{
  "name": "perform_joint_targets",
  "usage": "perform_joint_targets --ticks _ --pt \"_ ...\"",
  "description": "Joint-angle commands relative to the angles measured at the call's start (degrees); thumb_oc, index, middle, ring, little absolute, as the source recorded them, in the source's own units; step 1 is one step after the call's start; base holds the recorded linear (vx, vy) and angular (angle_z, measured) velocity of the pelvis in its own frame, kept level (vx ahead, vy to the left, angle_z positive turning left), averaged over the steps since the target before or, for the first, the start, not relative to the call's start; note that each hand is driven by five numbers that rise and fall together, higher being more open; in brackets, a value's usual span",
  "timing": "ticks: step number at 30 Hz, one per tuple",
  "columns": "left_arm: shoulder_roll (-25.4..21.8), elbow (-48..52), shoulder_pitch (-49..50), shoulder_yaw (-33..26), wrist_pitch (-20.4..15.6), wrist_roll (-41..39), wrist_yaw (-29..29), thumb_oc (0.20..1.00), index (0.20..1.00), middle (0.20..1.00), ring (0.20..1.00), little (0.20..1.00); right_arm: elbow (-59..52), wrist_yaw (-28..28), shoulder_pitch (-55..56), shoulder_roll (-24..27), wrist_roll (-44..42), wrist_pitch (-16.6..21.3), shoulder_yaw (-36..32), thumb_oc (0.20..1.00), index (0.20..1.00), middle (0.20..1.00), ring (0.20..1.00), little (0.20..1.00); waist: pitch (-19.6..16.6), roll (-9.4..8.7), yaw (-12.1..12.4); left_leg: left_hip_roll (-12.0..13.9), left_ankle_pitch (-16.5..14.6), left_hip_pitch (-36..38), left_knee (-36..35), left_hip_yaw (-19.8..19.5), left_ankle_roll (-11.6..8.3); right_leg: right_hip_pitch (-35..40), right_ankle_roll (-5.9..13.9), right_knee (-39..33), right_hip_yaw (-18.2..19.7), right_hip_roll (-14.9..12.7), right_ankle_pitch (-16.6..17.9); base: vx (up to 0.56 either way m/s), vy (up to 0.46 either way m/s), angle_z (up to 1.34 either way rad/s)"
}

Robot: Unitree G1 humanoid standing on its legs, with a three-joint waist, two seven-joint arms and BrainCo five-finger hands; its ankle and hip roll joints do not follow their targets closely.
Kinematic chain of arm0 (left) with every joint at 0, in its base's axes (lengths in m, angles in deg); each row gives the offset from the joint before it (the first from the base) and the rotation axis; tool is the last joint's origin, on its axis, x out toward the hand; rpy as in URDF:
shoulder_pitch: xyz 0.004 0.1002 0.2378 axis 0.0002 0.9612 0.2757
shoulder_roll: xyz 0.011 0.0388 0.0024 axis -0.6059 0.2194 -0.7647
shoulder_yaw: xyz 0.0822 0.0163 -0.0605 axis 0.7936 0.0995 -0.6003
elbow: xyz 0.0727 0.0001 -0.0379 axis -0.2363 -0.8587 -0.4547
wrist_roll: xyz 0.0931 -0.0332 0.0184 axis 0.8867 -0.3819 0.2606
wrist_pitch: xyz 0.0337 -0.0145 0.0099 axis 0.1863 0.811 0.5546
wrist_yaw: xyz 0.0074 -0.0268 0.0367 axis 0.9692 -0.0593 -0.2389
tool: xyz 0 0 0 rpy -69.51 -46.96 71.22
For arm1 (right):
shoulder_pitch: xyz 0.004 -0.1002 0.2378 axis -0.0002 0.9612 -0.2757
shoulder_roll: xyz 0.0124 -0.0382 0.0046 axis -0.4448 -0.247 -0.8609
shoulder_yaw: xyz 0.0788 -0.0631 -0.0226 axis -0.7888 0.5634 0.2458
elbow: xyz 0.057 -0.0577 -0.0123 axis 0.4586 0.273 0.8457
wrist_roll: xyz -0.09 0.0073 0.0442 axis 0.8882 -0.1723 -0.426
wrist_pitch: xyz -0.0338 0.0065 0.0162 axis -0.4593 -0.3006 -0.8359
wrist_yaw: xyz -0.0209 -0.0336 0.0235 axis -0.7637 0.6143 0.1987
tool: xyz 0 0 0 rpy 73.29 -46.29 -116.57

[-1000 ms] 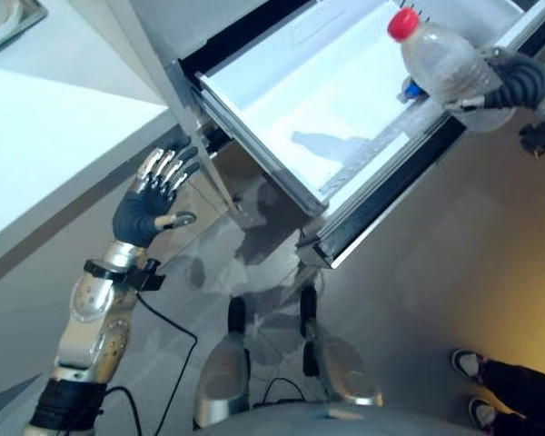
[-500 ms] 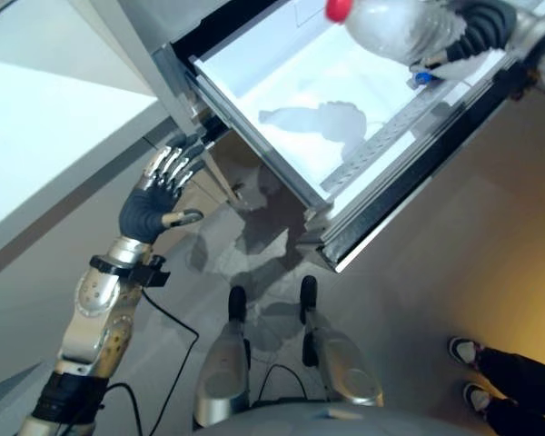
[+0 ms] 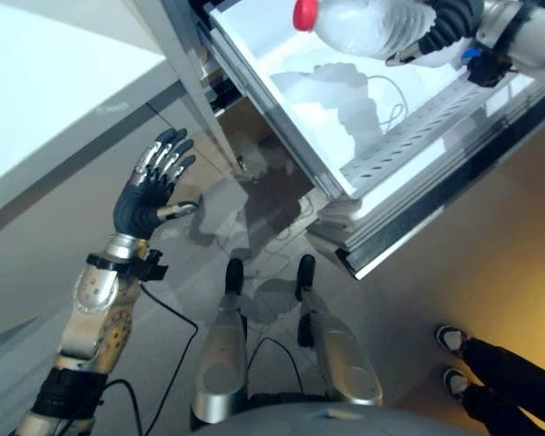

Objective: Take the drinks into the refrigerator

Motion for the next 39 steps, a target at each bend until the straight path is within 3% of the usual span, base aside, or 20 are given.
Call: perform_joint_targets --ticks 1,8,16,20,30,31,32,33,39 --pt "-3.0 6.05 2.11 -2.78 -4.57 2.98 -0.84 1.0 1.0 1.0 1.0 1.0 0.28 -2.74 -8.45 3.32 0.61 1.46 -1.18 0.2 0.2 0.2 0.2 0.2 0.44 -1.1 1.13 -1.19 1.77 -1.07 0.33 -1.76 1.26 -4.14 1.14 12.45 -1.29 1.62 -10.0 0.01 -0.048 0.05" --pt "-2.89 5.62 0.53 -1.02 -4.82 3.79 -1.83 1.0 1.0 1.0 1.0 1.0 -0.64 -2.01 -2.59 6.0 8.18 1.1 -1.95 0.2 0.2 0.2 0.2 0.2 0.45 1.25 0.76 -1.96 2.9 -3.22 -1.0 -3.68 0.71 -6.31 1.0 13.51 -3.64 0.54 -10.66 -0.01 -0.036 0.11" --pt "-2.81 5.06 -0.28 -0.16 -5.15 3.69 -2.58 1.0 1.0 1.0 1.0 1.0 1.0 -2.62 -0.74 4.63 10.29 0.94 -3.16 0.2 0.2 0.2 0.2 0.2 0.45 3.38 0.58 -2.36 3.85 -5.16 -1.92 -3.53 0.29 -8.92 0.91 13.75 -3.83 -0.01 -10.34 -0.01 -0.014 0.06" --pt "-2.19 4.44 -0.68 0.9 -5.19 2.72 -2.69 1.0 1.0 1.0 1.0 1.0 4.57 -4.5 0.48 3.38 11.1 1.01 -5.48 0.2 0.2 0.2 0.2 0.2 0.45 5.64 0.64 -2.66 4.76 -5.77 -2.84 -3.85 -0.43 -9.82 0.77 14.55 -4.87 -0.71 -10.99 -0.01 -0.055 0.09" --pt "-1.65 4.91 -0.55 0.39 -5.63 3.33 -3.49 1.0 1.0 1.0 1.0 1.0 8.3 -5.13 -1.27 0.19 12.86 0.98 -4.95 0.2 0.2 0.2 0.2 0.2 0.45 5.93 0.82 -2.42 5.03 -6.33 -3.77 -4.22 0.05 -12.31 1.15 15.83 -3.8 -0.33 -10.54 -0.01 -0.015 0.04" --pt "-1.52 4.82 -0.55 0.38 -5.56 3.3 -3.49 1.0 1.0 1.0 1.0 1.0 8.43 -4.66 -1.21 0.1 12.5 0.82 -4.88 0.332 0.332 0.332 0.332 0.332 0.45 6.05 0.73 -2.39 5.01 -6.14 -3.88 -4.26 0.11 -12.1 1.15 15.76 -3.83 -0.29 -10.64 0.0 0.0 0.0" --pt "-1.44 4.75 -0.47 0.39 -5.56 3.34 -3.53 1.0 1.0 1.0 1.0 1.0 8.17 -4.35 -1.34 0.07 12.34 0.77 -4.8 0.78 0.78 0.78 0.78 0.78 0.45 6.1 0.63 -2.4 5.01 -6.05 -3.88 -4.28 0.14 -11.96 1.14 15.74 -3.94 -0.27 -10.71 -0.02 -0.009 0.04" --pt "-1.4 4.76 -0.32 0.31 -5.58 3.3 -3.52 1.0 1.0 1.0 1.0 1.0 8.05 -4.18 -1.54 0.1 12.12 0.55 -4.73 1.0 1.0 1.0 1.0 1.0 0.45 6.17 0.55 -2.44 5.01 -5.91 -3.9 -4.28 0.16 -11.79 1.13 15.65 -3.98 -0.26 -10.79 0.0 0.0 0.0" --pt "-1.49 4.67 -0.33 0.0 -5.28 3.44 -3.44 1.0 1.0 1.0 1.0 1.0 8.33 -4.77 -1.71 -0.45 12.15 0.39 -5.38 1.0 1.0 1.0 1.0 1.0 0.45 6.27 0.19 -2.72 4.73 -5.12 -3.35 -4.12 -0.13 -10.16 0.94 15.01 -4.64 -0.59 -10.97 -0.02 -0.006 0.02"
